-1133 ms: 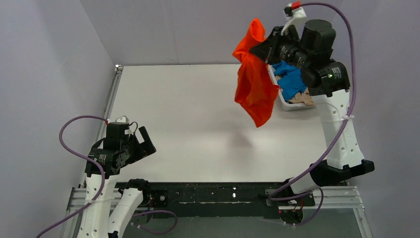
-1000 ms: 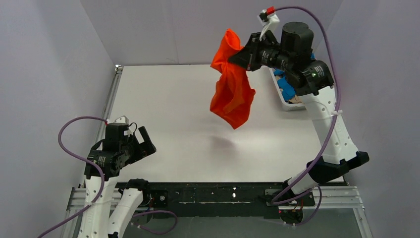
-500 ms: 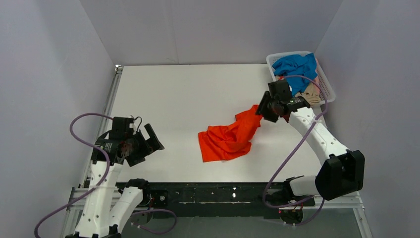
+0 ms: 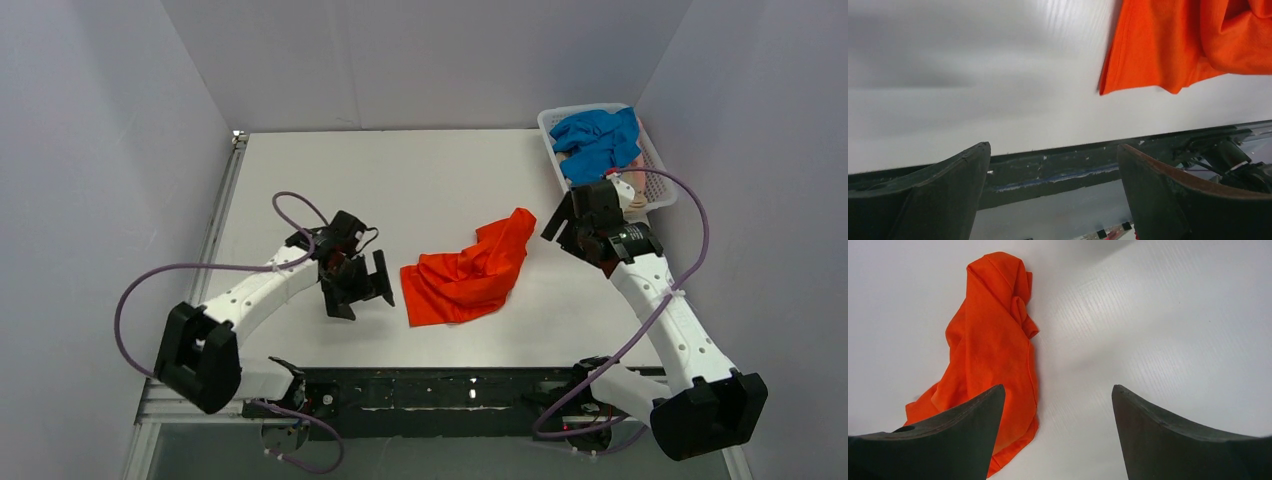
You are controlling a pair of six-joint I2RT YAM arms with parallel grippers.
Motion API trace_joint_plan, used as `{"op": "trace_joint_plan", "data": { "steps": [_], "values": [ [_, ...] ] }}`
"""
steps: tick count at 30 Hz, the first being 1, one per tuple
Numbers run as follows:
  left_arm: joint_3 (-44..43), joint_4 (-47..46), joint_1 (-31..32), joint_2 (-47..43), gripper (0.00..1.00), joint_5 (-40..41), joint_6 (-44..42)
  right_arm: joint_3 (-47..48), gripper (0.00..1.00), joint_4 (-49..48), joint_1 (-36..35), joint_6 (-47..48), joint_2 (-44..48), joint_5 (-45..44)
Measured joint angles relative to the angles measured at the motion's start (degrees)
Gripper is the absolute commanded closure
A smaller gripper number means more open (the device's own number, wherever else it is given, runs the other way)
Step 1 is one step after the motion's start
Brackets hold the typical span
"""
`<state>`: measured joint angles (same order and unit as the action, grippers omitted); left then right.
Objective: Fold and stack the t-shirts
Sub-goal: Flatten out the tshirt
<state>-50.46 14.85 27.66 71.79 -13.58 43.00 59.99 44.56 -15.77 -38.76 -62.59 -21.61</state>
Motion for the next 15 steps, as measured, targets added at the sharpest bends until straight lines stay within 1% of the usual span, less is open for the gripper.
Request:
{"op": "trace_joint_plan", "data": {
  "steps": [7, 11, 14, 15],
  "values": [
    [-8.6, -5.2, 10.7, 19.5, 0.0, 5.9, 2.8, -5.5, 0.13, -1.5, 0.1, 1.7, 6.0, 2.4],
    [-12.6, -6.7, 15.5, 27.7, 0.0, 9.9, 5.1, -7.9, 0.14, -2.0, 0.2, 3.4, 9.2, 4.2],
    [-15.4, -6.0, 18.7, 31.5, 0.13, 13.5, 6.1, -9.1, 0.15, -2.4, 0.3, 4.4, 10.4, 4.3],
    [-16.3, -5.7, 19.7, 32.3, 0.2, 14.6, 6.5, -9.4, 0.15, -2.3, 0.3, 4.6, 10.6, 4.4]
  ]
}}
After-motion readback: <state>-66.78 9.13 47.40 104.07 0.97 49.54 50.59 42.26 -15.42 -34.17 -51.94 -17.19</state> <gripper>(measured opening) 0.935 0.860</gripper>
